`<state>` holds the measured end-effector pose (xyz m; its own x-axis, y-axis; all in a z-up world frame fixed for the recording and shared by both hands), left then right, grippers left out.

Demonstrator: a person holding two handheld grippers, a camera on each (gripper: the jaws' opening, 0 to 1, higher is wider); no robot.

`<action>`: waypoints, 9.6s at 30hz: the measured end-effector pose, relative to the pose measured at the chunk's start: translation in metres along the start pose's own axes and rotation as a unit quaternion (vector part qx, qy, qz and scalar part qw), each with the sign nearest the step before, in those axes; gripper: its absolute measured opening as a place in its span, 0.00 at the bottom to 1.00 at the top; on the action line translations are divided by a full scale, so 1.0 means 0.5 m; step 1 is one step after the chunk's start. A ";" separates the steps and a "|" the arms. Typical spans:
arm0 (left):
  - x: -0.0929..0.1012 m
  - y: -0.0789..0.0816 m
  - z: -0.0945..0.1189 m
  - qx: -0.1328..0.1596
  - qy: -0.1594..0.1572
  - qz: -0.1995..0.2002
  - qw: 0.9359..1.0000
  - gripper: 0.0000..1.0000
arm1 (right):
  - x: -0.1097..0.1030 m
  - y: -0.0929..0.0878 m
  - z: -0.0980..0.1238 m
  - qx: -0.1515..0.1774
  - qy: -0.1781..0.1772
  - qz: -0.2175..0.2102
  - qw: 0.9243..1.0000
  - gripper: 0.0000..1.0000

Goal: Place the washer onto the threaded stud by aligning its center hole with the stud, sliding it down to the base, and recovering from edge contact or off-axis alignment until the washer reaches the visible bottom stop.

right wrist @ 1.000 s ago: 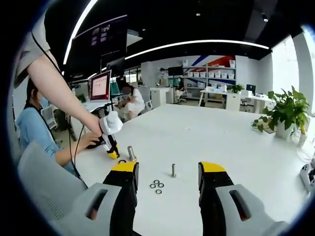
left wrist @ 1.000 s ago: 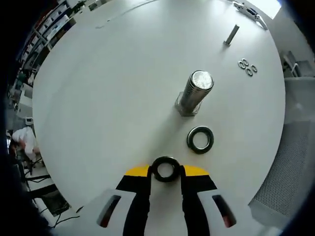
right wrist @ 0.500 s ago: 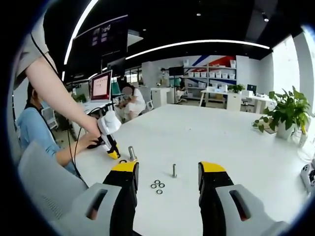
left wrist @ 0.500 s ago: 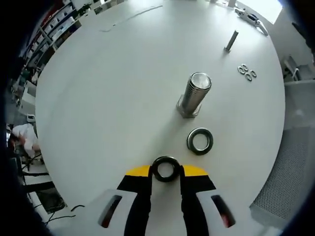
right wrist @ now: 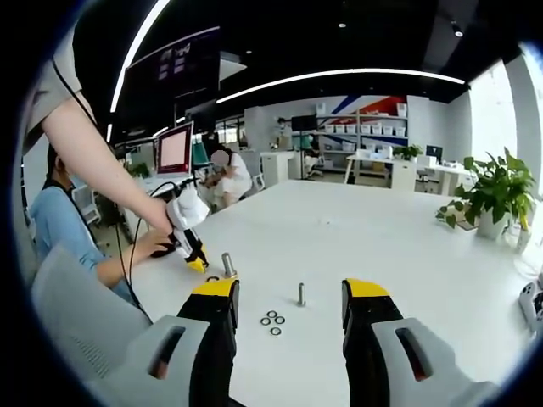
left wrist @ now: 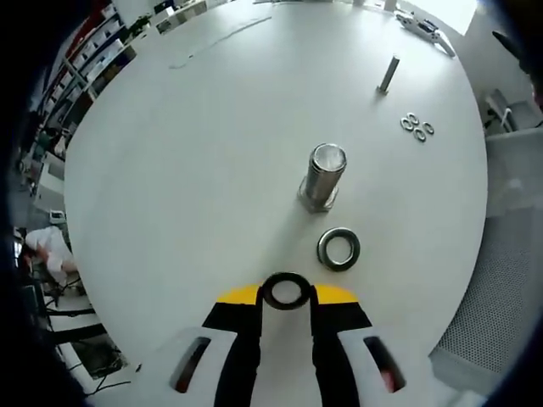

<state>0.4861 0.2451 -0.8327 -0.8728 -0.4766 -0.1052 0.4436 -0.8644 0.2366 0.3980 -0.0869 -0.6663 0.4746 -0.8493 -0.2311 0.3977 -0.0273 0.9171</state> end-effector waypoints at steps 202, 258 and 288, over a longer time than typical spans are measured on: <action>0.031 0.104 0.166 0.140 0.054 0.071 0.986 0.20 | -0.004 -0.008 -0.001 -0.008 0.001 0.007 1.000 0.53; 0.074 0.063 0.104 0.101 0.033 0.054 0.993 0.24 | -0.005 -0.004 0.002 -0.005 0.000 0.015 1.000 0.54; 0.090 0.077 0.036 0.065 0.004 0.036 0.997 0.24 | 0.014 0.003 0.006 0.007 -0.018 -0.007 1.000 0.55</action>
<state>0.4603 0.1933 -0.8110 -0.8379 -0.5380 -0.0916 0.4736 -0.8002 0.3678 0.3997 -0.0943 -0.6654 0.4410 -0.8669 -0.2323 0.3931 -0.0462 0.9183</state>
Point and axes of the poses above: the point that each gripper's makers call its tool centre point, and the gripper's own axes: z roughly backward along the fingers, x roughly to its right, y roughly out of its top, the point moved 3 cm from there along z, roughly backward along the fingers, and after that the axes turned 12 degrees about -z, right-handed, at the moved point
